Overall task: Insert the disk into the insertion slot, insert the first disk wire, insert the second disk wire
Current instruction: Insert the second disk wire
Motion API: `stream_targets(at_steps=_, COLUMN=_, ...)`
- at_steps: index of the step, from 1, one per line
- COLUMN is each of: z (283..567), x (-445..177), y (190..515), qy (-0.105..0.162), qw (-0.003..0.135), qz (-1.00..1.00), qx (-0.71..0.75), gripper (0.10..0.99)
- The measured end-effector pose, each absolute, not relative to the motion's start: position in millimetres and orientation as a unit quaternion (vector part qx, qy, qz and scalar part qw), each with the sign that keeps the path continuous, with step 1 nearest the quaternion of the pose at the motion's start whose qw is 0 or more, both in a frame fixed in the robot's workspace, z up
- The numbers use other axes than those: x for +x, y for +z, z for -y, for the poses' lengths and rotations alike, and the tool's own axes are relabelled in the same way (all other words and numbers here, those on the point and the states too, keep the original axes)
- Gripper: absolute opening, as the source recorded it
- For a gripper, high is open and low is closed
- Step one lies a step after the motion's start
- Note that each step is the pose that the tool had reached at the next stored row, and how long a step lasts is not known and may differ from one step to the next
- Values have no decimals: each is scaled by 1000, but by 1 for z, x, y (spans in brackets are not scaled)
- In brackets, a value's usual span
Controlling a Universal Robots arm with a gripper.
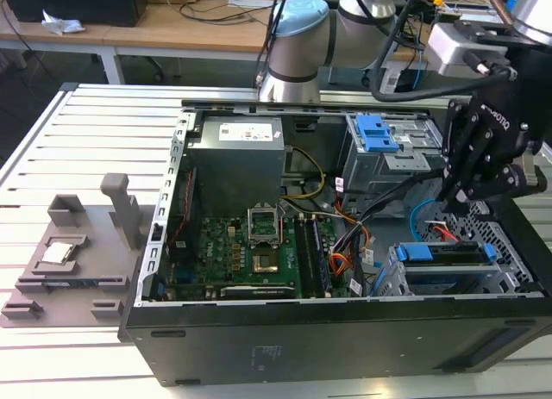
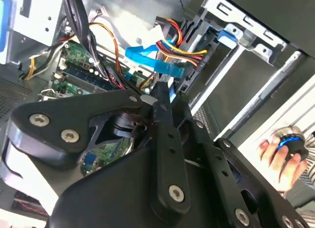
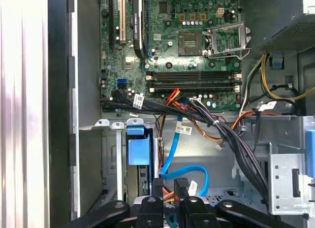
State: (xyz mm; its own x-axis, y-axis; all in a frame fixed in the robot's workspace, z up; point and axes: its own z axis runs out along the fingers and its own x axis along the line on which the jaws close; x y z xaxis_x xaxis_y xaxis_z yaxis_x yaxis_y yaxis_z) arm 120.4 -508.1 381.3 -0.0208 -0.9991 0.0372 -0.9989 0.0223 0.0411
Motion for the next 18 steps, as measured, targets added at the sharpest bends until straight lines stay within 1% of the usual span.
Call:
stream_targets(at_steps=8, z=506, x=130, y=382, qy=0, qw=29, qz=670, qx=742, gripper=239)
stream_targets(at_steps=10, z=506, x=134, y=381, qy=1, qw=31, qz=669, qx=743, gripper=239)
stream_targets(at_steps=13, z=506, x=138, y=378, qy=7, qw=39, qz=665, qx=746, gripper=239)
stream_targets(at_steps=18, z=506, x=138, y=367, qy=7, qw=41, qz=664, qx=747, gripper=239)
